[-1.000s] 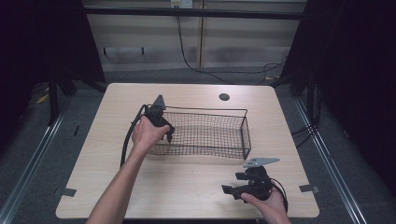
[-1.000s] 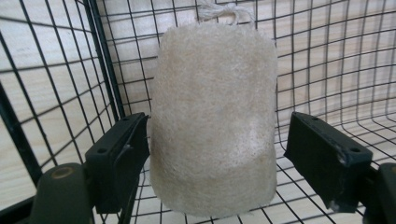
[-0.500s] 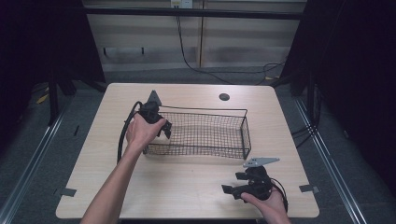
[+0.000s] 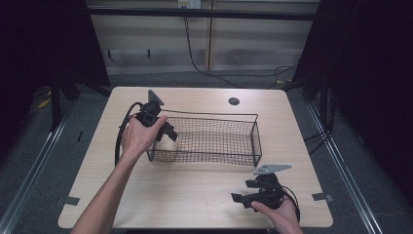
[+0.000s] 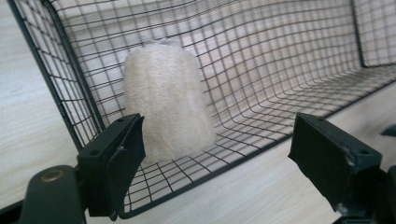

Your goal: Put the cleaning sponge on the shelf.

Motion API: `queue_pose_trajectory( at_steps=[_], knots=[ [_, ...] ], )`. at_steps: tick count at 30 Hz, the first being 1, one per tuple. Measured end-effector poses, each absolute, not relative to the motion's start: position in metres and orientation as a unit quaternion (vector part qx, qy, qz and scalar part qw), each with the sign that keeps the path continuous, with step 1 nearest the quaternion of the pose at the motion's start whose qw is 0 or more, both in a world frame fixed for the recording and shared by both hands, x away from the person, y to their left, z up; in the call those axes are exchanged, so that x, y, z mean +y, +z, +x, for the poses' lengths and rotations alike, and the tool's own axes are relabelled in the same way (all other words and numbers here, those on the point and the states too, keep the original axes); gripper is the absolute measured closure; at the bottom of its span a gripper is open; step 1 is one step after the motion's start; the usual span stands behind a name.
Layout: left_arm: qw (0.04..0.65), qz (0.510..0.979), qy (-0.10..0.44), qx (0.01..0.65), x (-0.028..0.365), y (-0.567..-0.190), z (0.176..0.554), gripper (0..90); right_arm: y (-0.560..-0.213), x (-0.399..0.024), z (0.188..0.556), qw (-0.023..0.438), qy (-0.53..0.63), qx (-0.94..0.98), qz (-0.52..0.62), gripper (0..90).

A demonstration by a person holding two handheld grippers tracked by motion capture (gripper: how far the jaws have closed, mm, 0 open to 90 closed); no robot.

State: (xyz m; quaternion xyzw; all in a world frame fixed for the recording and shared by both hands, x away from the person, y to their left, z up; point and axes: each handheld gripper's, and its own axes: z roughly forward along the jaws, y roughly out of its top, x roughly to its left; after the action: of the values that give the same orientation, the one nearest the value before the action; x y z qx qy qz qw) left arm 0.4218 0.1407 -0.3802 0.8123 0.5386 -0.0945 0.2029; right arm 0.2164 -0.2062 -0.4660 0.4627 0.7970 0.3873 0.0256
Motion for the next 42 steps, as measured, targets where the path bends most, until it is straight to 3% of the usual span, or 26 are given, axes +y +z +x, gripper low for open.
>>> queue_pose_trajectory(
  at_steps=[9, 20, 34, 42],
  knots=[
    [0.243, 0.839, -0.094, 0.477, 0.151, -0.37, 0.406, 24.2, -0.467, -0.206, 0.217, 0.026, 0.386, 0.796, 0.465, 19.6],
    [0.281, 0.849, -0.093, 0.438, 0.171, -0.368, 0.385, 24.1, -0.467, -0.206, 0.218, 0.025, 0.384, 0.797, 0.465, 19.6],
    [0.315, 0.848, -0.113, 0.41, 0.208, -0.364, 0.357, 23.0, -0.467, -0.205, 0.218, 0.027, 0.382, 0.798, 0.466, 19.6],
    [0.321, 0.85, -0.079, 0.41, 0.218, -0.37, 0.337, 23.3, -0.467, -0.205, 0.218, 0.028, 0.381, 0.798, 0.466, 19.6]
  ],
)
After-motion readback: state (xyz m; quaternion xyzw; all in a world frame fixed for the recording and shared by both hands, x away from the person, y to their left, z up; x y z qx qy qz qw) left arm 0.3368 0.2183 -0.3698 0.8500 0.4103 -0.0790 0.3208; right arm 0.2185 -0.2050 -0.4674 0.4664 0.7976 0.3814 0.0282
